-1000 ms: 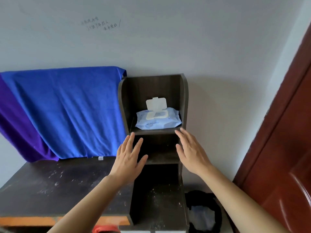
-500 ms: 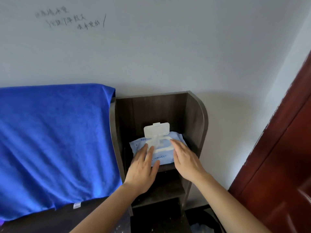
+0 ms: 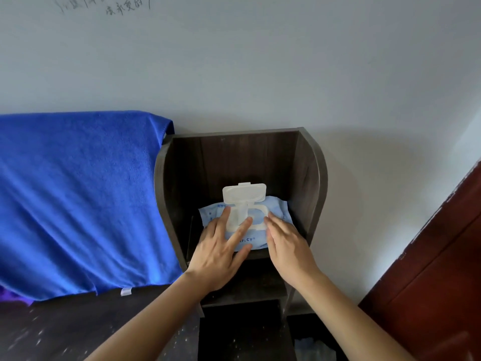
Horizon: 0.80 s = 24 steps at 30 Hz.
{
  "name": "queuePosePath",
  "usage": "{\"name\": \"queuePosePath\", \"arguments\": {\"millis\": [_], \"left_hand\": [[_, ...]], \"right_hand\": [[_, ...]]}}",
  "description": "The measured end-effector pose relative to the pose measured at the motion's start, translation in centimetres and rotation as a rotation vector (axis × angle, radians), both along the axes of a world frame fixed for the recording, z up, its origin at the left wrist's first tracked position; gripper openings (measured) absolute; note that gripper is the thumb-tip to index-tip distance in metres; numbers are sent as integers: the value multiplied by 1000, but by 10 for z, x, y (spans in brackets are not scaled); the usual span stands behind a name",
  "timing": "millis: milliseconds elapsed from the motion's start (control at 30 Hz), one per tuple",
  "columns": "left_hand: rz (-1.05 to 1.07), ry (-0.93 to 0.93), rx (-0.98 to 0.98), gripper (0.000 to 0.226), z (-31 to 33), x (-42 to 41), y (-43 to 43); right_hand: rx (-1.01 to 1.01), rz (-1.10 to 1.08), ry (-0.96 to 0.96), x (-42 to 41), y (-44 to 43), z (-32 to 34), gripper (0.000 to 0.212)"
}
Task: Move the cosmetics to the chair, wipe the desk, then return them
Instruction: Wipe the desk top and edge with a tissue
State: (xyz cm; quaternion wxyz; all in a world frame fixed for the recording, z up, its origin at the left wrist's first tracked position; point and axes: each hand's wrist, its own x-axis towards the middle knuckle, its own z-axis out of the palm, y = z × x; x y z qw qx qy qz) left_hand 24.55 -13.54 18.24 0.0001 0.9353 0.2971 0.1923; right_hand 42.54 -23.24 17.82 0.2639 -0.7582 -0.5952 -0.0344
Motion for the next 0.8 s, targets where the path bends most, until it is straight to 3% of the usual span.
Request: {"name": "queuePosePath", "arguments": {"millis": [200,333,500,800], "left_hand": [[150,102,-41,76,13,6,-5],[186,26,-84,69,14,4,-11],[179,-49,12,53,12,6,-10],[177,-121,-173,65,8,8,7]], "right_hand": [[-42,49,-5,4,2,0,49],[19,34,76,0,1,1,47],[106,47,250,3,4,12,42],[-14,75,280,14,21,24,53]]}}
